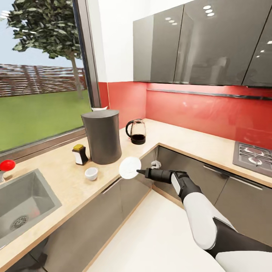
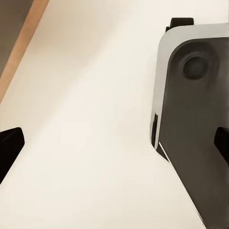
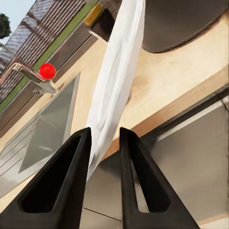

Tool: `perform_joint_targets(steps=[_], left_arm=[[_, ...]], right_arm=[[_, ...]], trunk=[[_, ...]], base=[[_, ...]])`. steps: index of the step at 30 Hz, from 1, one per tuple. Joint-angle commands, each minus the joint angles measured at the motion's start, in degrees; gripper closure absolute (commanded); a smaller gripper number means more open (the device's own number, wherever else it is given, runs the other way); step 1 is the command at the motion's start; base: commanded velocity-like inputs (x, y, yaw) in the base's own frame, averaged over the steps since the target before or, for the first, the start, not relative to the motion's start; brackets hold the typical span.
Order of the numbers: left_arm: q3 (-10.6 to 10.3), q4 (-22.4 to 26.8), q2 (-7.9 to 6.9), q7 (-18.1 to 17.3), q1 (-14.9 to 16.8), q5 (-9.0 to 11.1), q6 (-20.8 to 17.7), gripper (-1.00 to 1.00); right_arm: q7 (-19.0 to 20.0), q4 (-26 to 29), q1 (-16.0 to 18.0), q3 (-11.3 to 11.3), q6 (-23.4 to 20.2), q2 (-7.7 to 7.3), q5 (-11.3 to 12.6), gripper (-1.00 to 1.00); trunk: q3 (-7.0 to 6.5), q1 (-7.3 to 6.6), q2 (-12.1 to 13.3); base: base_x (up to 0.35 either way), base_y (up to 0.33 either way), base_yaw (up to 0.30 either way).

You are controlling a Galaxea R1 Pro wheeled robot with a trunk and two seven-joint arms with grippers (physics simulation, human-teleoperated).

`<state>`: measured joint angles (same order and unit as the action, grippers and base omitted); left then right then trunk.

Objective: Set up a coffee station on the kitchen countertop: keep the coffee maker on the countertop, move the bottle of coffee from the kitchen shelf to the counter next to the coffee maker, place a paper coffee filter on top of the coffee maker, put the saucer next to the coffee maker with the coffee cup on the saucer, and place the electric kettle next to the coffee maker.

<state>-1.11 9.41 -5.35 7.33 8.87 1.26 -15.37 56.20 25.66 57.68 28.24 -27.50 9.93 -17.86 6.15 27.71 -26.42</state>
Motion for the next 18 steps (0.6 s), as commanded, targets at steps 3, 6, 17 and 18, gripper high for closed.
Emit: perform_joint_targets(steps=[3, 6, 17, 18], left_arm=[[-0.2, 0.1, 0.02, 0.2, 0.0, 0.1, -0.4, -1.00], [-0.2, 0.1, 0.02, 0.2, 0.0, 0.1, -0.4, -1.00], [-0.1, 0.2, -0.01, 0.2, 0.0, 0.1, -0.4, -1.00], [-0.1, 0.2, -0.01, 0.2, 0.0, 0.1, -0.4, -1.00]], right_arm=[[0.4, 0.1, 0.1, 0.5, -0.5, 0.07, -0.3, 1.00], [0.4, 0.0, 0.1, 0.5, -0.5, 0.07, -0.3, 1.00], [0.4, 0.0, 0.1, 0.8, -0.5, 0.07, -0.3, 1.00], [0.4, 0.0, 0.1, 0.8, -0.5, 0.07, -0.3, 1.00]], trunk=[[0.12, 0.05, -0.1], [0.12, 0.05, -0.1], [0.12, 0.05, -0.1], [0.12, 0.05, -0.1]], base=[[0.241, -0.231, 0.000], [0.235, -0.238, 0.000], [0.233, -0.241, 0.000], [0.232, -0.241, 0.000]])
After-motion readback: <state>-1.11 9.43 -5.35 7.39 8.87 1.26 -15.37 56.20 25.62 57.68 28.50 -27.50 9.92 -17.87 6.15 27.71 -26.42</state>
